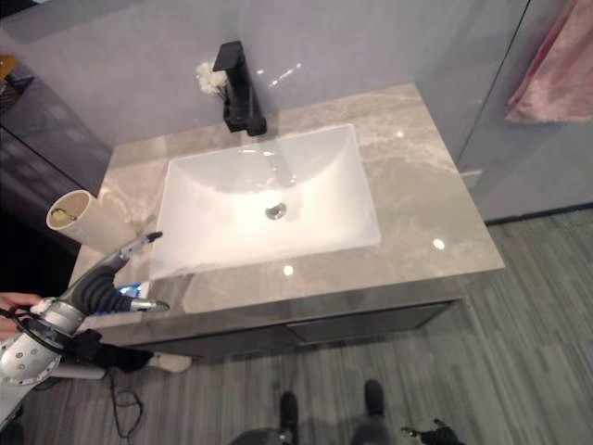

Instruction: Put brush and paste in cup on sink, flatten towel.

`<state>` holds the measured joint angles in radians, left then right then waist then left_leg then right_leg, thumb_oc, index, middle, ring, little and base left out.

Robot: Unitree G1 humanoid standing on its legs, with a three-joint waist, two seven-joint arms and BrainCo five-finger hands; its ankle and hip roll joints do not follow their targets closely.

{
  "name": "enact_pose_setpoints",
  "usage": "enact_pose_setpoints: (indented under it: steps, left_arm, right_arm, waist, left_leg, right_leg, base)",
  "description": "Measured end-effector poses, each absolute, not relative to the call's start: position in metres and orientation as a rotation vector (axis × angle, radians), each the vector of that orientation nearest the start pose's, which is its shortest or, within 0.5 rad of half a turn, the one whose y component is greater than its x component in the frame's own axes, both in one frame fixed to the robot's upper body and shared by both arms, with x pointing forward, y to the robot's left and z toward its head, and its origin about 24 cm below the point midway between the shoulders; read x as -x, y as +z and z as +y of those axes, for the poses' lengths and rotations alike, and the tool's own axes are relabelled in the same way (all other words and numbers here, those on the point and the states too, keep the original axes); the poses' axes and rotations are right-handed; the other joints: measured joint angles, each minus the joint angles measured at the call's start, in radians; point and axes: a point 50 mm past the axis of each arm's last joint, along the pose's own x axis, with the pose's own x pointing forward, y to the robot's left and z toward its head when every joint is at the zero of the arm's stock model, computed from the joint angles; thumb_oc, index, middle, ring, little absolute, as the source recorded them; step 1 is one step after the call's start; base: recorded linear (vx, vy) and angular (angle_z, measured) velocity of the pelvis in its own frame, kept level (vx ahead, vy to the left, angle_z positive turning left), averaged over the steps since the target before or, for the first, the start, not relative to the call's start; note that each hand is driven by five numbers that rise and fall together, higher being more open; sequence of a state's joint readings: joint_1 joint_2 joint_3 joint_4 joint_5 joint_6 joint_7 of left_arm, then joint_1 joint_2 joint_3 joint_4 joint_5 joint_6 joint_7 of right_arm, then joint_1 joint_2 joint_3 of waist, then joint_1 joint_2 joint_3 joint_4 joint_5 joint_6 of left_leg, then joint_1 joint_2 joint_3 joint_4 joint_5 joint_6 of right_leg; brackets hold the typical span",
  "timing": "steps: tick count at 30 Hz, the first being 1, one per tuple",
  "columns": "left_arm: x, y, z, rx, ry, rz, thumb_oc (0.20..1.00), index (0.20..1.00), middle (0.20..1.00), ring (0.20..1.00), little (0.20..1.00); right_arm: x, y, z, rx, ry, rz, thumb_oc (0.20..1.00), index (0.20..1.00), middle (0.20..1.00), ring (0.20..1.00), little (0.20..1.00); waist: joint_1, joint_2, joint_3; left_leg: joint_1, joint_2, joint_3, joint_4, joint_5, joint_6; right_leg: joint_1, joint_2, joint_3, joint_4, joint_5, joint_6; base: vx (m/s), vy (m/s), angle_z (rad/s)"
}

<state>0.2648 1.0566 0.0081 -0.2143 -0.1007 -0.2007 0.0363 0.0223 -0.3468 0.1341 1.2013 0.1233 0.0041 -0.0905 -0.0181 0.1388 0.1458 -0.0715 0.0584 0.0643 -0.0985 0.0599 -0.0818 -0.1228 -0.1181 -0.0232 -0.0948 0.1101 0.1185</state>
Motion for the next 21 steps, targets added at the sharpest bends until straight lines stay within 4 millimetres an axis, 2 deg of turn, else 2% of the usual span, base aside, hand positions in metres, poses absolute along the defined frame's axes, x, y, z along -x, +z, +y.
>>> enact_pose_setpoints:
  steps: [1, 2, 4, 8, 21]
  left_arm:
    - [-0.211, 0.122, 0.271, -0.908, -0.244, -0.106, 1.0, 1.0, 1.0, 1.0, 1.0]
    - [-0.211, 0.115, 0.272, -0.907, -0.254, -0.076, 0.592, 0.592, 0.592, 0.592, 0.592]
    - [-0.208, 0.094, 0.278, -0.938, -0.275, 0.028, 0.598, 0.598, 0.598, 0.598, 0.598]
    - [-0.216, 0.098, 0.281, -0.989, -0.254, 0.009, 0.608, 0.608, 0.608, 0.608, 0.608]
    - [-0.221, 0.096, 0.28, -1.025, -0.256, 0.006, 0.573, 0.573, 0.573, 0.573, 0.573]
  right_arm:
    - [-0.084, -0.148, -0.28, 0.331, -0.248, 1.214, 1.0, 1.0, 1.0, 1.0, 1.0]
    - [-0.085, -0.148, -0.279, 0.332, -0.249, 1.211, 1.0, 1.0, 1.0, 1.0, 1.0]
    - [-0.087, -0.147, -0.28, 0.341, -0.262, 1.203, 1.0, 1.0, 1.0, 1.0, 1.0]
    - [-0.088, -0.147, -0.282, 0.346, -0.267, 1.201, 1.0, 1.0, 1.0, 1.0, 1.0]
    - [-0.09, -0.145, -0.283, 0.343, -0.296, 1.187, 1.0, 1.0, 1.0, 1.0, 1.0]
  waist:
    - [-0.002, 0.001, 0.001]
    - [-0.001, 0.002, 0.001]
    - [-0.003, 0.005, 0.003]
    - [-0.007, 0.005, 0.003]
    - [-0.012, 0.005, 0.003]
  left_leg:
    - [0.0, 0.0, 0.003, 0.0, 0.0, 0.002]
    - [-0.001, 0.0, 0.007, 0.0, 0.0, 0.002]
    - [-0.011, 0.001, 0.021, 0.0, 0.0, 0.002]
    - [-0.016, 0.001, 0.025, 0.0, -0.001, 0.002]
    - [-0.019, 0.001, 0.032, 0.0, -0.001, 0.002]
  right_leg:
    - [-0.003, 0.001, 0.005, 0.0, 0.0, 0.0]
    - [-0.007, 0.001, 0.009, 0.0, 0.0, 0.0]
    - [-0.02, 0.002, 0.016, 0.0, 0.003, 0.0]
    - [-0.025, 0.003, 0.018, 0.0, 0.004, 0.0]
    - [-0.034, 0.004, 0.03, 0.0, 0.006, 0.001]
  base:
    - [0.0, 0.002, -0.11]
    - [0.0, 0.002, -0.14]
    - [0.01, 0.003, -0.1]
    - [0.0, 0.002, -0.01]
    - [0.0, -0.001, -0.01]
